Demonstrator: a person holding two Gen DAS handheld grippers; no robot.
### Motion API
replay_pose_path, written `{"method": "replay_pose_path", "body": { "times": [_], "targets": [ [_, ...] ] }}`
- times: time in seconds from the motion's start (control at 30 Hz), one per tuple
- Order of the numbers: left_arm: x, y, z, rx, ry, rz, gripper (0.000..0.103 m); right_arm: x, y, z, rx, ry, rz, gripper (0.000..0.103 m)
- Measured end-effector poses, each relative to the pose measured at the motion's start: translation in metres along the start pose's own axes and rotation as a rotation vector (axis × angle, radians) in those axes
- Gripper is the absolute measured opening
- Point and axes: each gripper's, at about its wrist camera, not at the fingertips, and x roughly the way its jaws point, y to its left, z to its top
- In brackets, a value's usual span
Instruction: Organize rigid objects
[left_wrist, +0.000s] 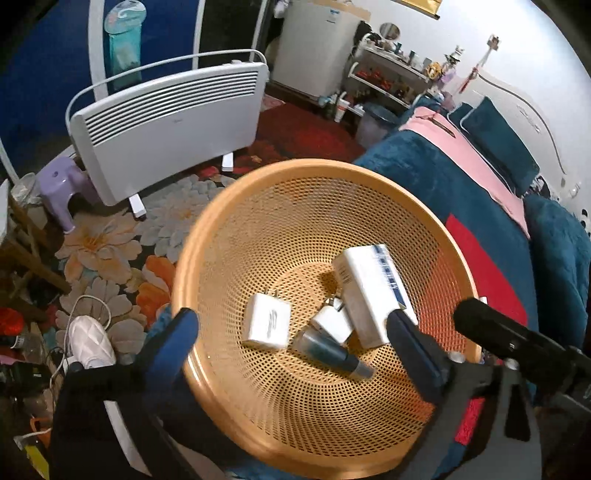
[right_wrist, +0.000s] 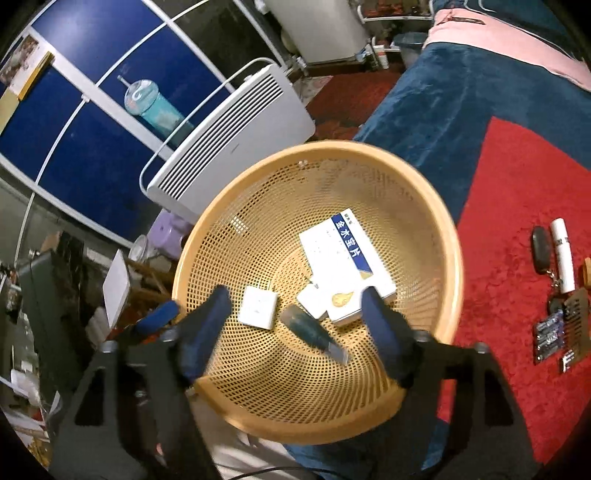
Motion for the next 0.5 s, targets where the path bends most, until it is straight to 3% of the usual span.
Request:
{"method": "replay_pose_path", "body": {
  "times": [0.07,0.3,0.5],
  "targets": [
    [-0.004,-0.001,-0.001,0.005,0.002,0.017,0.102,-0.001,-0.002,-0.001,0.005,0.011,-0.005,0.094],
    [-0.01,0.0,-0.011,0.011,0.035,0.081,0.102,0.005,0.005,-0.009,-0.052,0.072,-0.077,0.097],
    [-0.012,0.004,-0.014,0.002,0.041,0.087,0.102,0.008,0.005,-0.014,-0.084,0.089,-0.099,0.101]
  ]
}}
